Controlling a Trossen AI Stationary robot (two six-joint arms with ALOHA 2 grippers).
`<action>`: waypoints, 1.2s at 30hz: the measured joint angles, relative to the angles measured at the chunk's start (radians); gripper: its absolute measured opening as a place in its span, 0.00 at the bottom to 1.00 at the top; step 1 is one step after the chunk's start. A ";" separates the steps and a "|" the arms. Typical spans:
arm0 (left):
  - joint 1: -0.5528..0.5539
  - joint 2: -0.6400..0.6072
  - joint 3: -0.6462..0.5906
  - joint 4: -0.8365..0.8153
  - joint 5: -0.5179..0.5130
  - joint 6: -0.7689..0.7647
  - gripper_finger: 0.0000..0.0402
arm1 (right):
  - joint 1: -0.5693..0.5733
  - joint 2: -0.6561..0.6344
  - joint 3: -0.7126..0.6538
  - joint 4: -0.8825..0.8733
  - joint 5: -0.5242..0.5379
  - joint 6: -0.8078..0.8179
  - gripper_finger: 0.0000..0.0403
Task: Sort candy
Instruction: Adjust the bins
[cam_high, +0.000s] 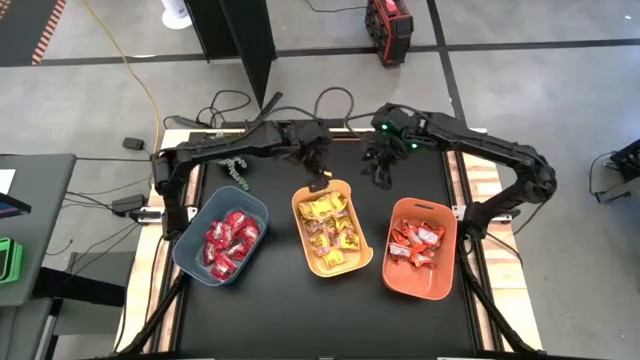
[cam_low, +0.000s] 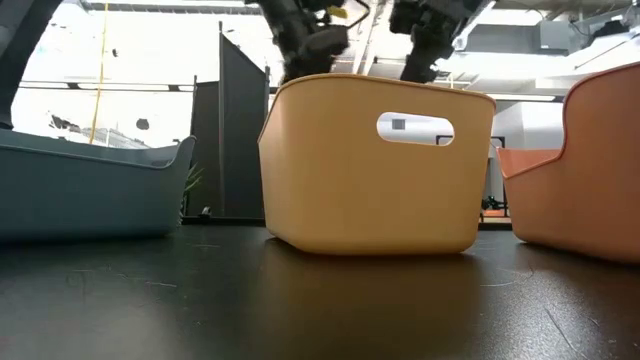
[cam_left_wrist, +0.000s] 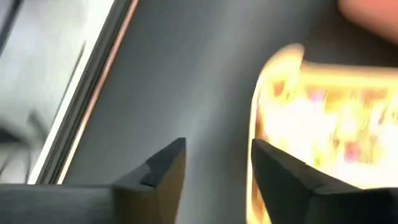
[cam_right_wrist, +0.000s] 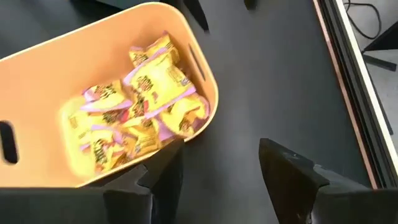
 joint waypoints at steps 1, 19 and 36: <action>0.000 -0.014 0.000 -0.059 -0.012 -0.024 0.38 | -0.003 0.004 0.000 0.013 0.000 -0.001 0.51; -0.068 -0.227 -0.096 -0.537 0.126 -0.346 0.03 | -0.078 0.003 0.000 0.093 -0.007 -0.072 0.29; -0.224 -0.197 -0.372 -0.364 0.067 0.127 0.48 | -0.076 0.003 0.000 0.115 -0.008 -0.082 0.29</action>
